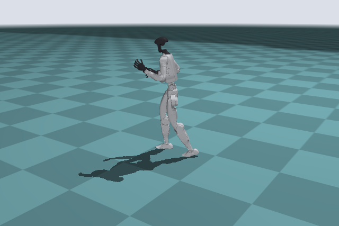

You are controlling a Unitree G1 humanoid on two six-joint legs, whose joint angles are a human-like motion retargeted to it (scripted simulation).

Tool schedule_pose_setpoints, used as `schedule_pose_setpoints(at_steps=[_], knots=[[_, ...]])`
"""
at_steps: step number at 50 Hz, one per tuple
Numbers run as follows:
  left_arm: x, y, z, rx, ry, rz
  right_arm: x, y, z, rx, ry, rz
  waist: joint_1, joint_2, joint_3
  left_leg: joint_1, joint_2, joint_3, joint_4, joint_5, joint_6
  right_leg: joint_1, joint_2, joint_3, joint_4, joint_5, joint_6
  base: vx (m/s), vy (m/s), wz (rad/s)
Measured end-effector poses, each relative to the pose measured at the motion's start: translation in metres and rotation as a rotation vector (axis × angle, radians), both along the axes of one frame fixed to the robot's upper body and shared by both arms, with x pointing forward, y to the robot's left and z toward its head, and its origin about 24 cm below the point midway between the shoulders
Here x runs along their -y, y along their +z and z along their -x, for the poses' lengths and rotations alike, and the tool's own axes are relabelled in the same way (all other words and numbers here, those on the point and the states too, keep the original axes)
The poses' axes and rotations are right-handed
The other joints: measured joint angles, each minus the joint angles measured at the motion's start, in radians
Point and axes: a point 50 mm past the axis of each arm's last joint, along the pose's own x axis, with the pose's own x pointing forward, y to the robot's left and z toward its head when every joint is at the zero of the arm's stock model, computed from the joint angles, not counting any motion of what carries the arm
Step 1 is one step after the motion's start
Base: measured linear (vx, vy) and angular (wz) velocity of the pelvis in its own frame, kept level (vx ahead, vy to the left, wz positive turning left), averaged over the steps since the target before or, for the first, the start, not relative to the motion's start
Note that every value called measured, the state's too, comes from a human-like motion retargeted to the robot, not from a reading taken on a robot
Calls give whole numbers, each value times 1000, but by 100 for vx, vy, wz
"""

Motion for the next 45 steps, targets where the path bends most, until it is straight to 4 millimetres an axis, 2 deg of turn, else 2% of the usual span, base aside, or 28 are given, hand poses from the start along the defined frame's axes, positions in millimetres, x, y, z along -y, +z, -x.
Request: schedule_pose_setpoints(at_steps=[2, 3, 5, 7, 8, 10, 12, 15, 17, 20, 23, 25, 27, 28, 30, 32, 34, 35, 37, 39, 43, 45], knots=[[6, -9, 3, -56, -55, -50, 8, 4, 2, 17, -41, 48, -21, -20, -11, 45, -27, -13, 27, 72, 2, 51, 13, 71, -157, 21, 71, 109, -15, 39], [9, -15, 4, -92, -90, -64, 10, 6, 1, 33, -60, 81, -9, -32, -11, 55, -43, -4, 73, 97, 17, 72, 15, 92, -186, 43, 80, 105, -16, -22], [11, -28, 4, -159, -110, -175, 10, 11, -5, 69, -63, 165, 34, -50, 3, 22, -71, 37, 272, 124, 64, 119, 13, 103, -183, 102, 33, 100, -13, -63], [4, -48, 0, -269, -92, -193, 6, 21, -24, 143, -65, 220, 88, -20, 43, -88, -29, 98, 585, 85, 103, 130, 57, 111, -67, -16, -86, 91, -4, -88], [-3, -64, 0, -347, -60, -184, 5, 29, -32, 193, -77, 245, 121, -12, 63, -133, -2, 132, 717, 34, 122, 118, 74, 122, 39, -104, -118, 89, 3, -87], [-24, -94, 2, -500, 60, -99, -3, 51, -51, 327, -95, 335, 176, 8, 101, -239, 62, 188, 921, -70, 189, 108, 102, 138, 184, -209, -166, 87, 9, -65], [-45, -110, 14, -570, 148, -23, -15, 78, -59, 480, -103, 343, 242, -18, 112, -321, 89, 233, 973, -133, 225, 129, 83, 141, 253, -251, -121, 90, 11, -28], [-61, -107, 37, -560, 153, 77, -33, 102, -48, 580, -45, 142, 368, -88, 86, -409, 51, 251, 833, -195, 225, 226, 24, 130, 182, -215, -49, 95, 14, 13], [-67, -98, 45, -537, 143, 78, -39, 106, -35, 591, 11, 16, 456, -125, 55, -418, 27, 266, 590, -185, 205, 298, -6, 121, 98, -132, -19, 98, 22, 41], [-76, -92, 48, -523, 157, 69, -49, 105, -26, 582, 81, -38, 527, -136, 41, -335, 28, 342, 101, -108, 152, 408, -6, 143, 8, 43, 18, 100, 29, 72], [-78, -99, 53, -545, 191, 112, -61, 91, -24, 524, 147, 7, 490, -52, 68, -217, 59, 433, -214, -4, 41, 507, 87, 216, 60, 184, -13, 100, 31, 131], [-74, -106, 50, -560, 216, 134, -66, 81, -25, 483, 189, 55, 437, 9, 101, -161, 74, 456, -262, 82, 19, 501, 171, 279, 239, 208, -50, 93, 26, 164], [-60, -109, 30, -554, 211, 165, -70, 70, -34, 434, 187, 115, 410, -13, 128, -162, 25, 449, -176, -19, 153, 356, 123, 245, 577, 111, -93, 82, 21, 134], [-49, -108, 17, -543, 194, 187, -71, 61, -41, 400, 163, 148, 403, -42, 137, -187, -11, 430, -92, -90, 227, 270, 44, 201, 740, 36, -141, 78, 19, 119], [-23, -95, -8, -492, 117, 186, -68, 38, -48, 311, 89, 200, 384, -85, 155, -239, -58, 392, 98, -209, 284, 137, -100, 138, 961, -96, -228, 79, 18, 139], [6, -66, -27, -362, -11, 103, -58, 22, -43, 227, 27, 144, 344, -82, 154, -250, -68, 334, 210, -279, 212, 50, -132, 122, 1024, -177, -268, 84, 18, 192], [29, -29, -30, -187, -132, -11, -47, 14, -27, 157, 15, 3, 282, -47, 135, -196, -65, 246, 192, -280, 125, 7, -79, 127, 952, -204, -268, 87, 19, 230], [40, -11, -27, -93, -181, -72, -41, 13, -17, 131, 26, -60, 242, -28, 121, -163, -64, 197, 162, -265, 93, -5, -45, 127, 885, -210, -252, 88, 18, 250], [57, 16, -18, 63, -248, -147, -28, 13, -3, 105, 45, -69, 146, 1, 71, -108, -52, 104, 89, -197, 39, -12, -8, 82, 669, -200, -200, 91, 12, 246], [72, 30, -10, 147, -325, -162, -16, 14, 3, 93, 55, 7, 52, 9, 10, -63, -45, 17, 22, -113, -5, 4, 15, 22, 389, -154, -126, 96, 2, 223], [80, 34, -2, 147, -439, -128, 3, 18, 2, 106, 32, 225, -69, -55, -91, 45, -86, -156, -51, 51, -57, 69, 60, 14, -95, -54, 69, 103, -15, 162], [74, 29, -2, 111, -429, -129, 6, 18, -3, 115, 9, 295, -57, -107, -101, 82, -134, -198, 24, 94, -49, 108, 74, 79, -181, 18, 103, 101, -22, 38]])
